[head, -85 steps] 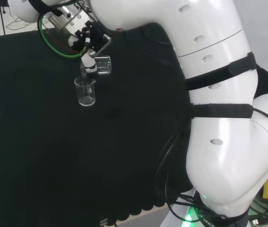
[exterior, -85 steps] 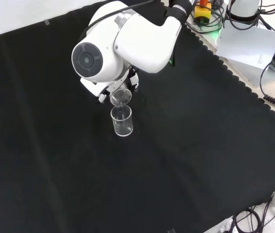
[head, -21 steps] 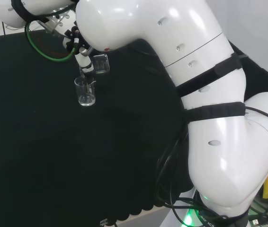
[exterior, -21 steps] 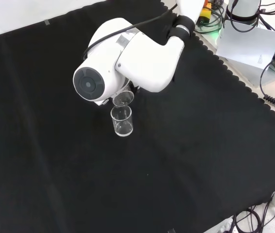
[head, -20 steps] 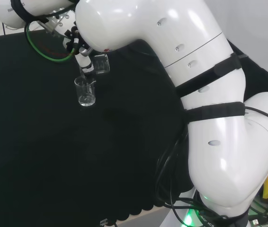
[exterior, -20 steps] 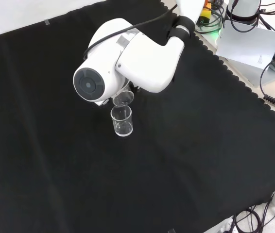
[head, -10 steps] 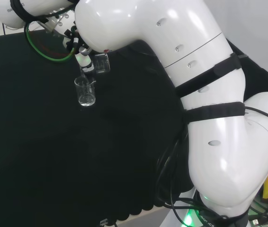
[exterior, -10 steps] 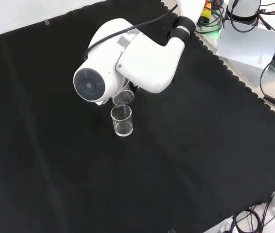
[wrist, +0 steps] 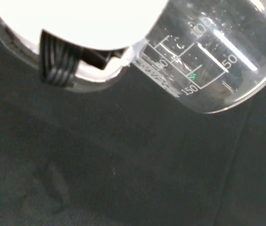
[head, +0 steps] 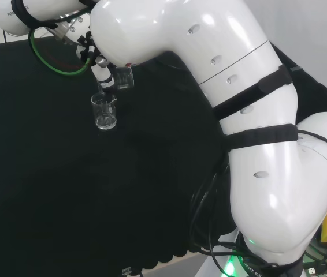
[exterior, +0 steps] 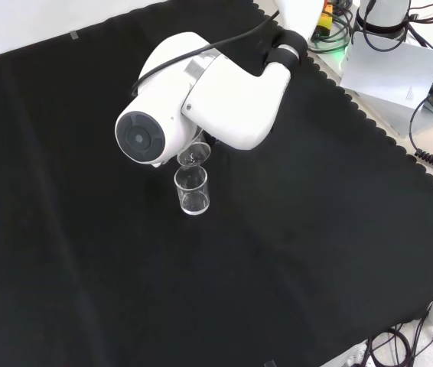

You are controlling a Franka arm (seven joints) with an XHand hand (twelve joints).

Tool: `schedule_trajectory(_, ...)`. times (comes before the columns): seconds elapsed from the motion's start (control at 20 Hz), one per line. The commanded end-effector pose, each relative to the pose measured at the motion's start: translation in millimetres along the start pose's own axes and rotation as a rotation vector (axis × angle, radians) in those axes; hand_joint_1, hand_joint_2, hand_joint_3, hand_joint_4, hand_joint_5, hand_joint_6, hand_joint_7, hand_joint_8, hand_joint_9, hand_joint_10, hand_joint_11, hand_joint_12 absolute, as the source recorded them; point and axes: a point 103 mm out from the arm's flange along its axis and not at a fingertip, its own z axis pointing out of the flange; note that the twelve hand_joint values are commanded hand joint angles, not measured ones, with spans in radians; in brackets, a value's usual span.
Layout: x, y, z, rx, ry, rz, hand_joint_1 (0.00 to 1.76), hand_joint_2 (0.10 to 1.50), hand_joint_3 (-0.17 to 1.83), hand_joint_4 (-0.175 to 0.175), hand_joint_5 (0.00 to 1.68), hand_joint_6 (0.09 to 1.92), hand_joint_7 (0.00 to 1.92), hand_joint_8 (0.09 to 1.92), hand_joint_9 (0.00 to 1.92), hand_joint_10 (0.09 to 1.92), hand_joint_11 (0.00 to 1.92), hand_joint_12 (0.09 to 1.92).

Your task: Pour the water from the handheld beaker into the one on the table.

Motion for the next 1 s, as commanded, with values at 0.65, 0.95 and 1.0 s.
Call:
schedule_trajectory(0.65, 1.5, -0.5, -0.2, 0.0, -0.006, -0.004, 1.4, 0.72, 0.67, -0.175, 1.04, 1.03, 1.06, 1.1, 1.13, 0.93, 1.03, 0.85)
schedule_trajectory(0.95, 2.1, -0.4, 0.0, -0.003, -0.005, -0.008, 1.4, 0.72, 0.67, -0.175, 1.04, 1.03, 1.06, 1.1, 1.13, 0.93, 1.03, 0.85)
schedule_trajectory(1.0, 2.1, -0.4, -0.1, -0.004, -0.004, -0.008, 1.4, 0.72, 0.67, -0.175, 1.04, 1.03, 1.06, 1.1, 1.13, 0.93, 1.03, 0.85)
